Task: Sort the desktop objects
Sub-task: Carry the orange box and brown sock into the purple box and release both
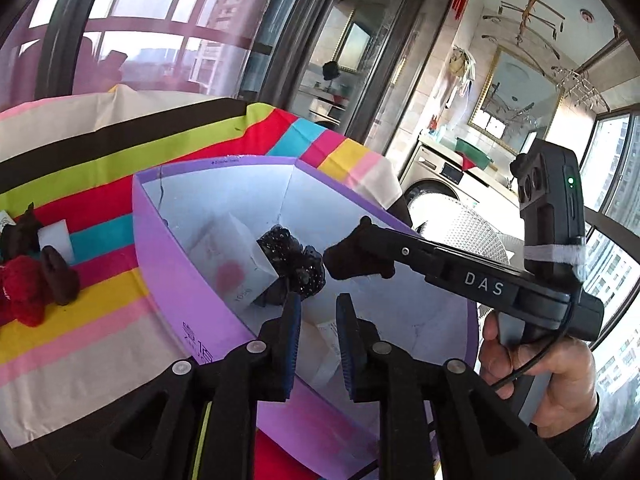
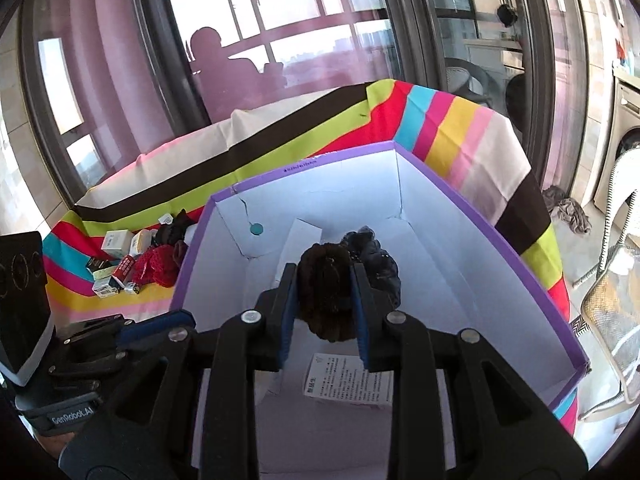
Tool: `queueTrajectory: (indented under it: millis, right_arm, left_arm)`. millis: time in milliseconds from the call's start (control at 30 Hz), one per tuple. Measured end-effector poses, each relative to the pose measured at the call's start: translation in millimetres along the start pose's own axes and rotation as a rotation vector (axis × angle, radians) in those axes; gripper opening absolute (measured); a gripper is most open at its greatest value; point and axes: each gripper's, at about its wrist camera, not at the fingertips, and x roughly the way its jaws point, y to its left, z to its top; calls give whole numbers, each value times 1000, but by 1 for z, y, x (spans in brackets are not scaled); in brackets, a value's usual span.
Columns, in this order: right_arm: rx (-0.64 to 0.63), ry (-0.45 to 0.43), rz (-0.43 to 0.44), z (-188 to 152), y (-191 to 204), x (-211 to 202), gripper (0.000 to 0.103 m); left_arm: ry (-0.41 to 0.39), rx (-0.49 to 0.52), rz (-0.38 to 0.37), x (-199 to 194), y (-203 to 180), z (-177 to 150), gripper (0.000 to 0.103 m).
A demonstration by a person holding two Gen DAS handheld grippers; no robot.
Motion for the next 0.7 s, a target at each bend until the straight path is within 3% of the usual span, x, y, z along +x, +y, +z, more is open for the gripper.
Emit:
queueTrajectory:
  millis: [67,167,233,433,700]
  right_arm:
    - [4,-1,1,0,-1,1,48]
    - [1,-8,4,1,0,-1,57]
    - [-1,-9,1,2,1,-1,61]
    - [-22,1,2,3,11,0,62]
    - [-68,-8,13,8,39,1,63]
  left_arm:
    - [-8,0,-6,-1,1,1,36]
    - [-25,4,3,-4,-1,2,44]
    - [-34,2,6,-6,1,2,45]
    - [-78,-40,37,-22,20,2,50]
    - [-133,-108,134,-50,63,-3,50]
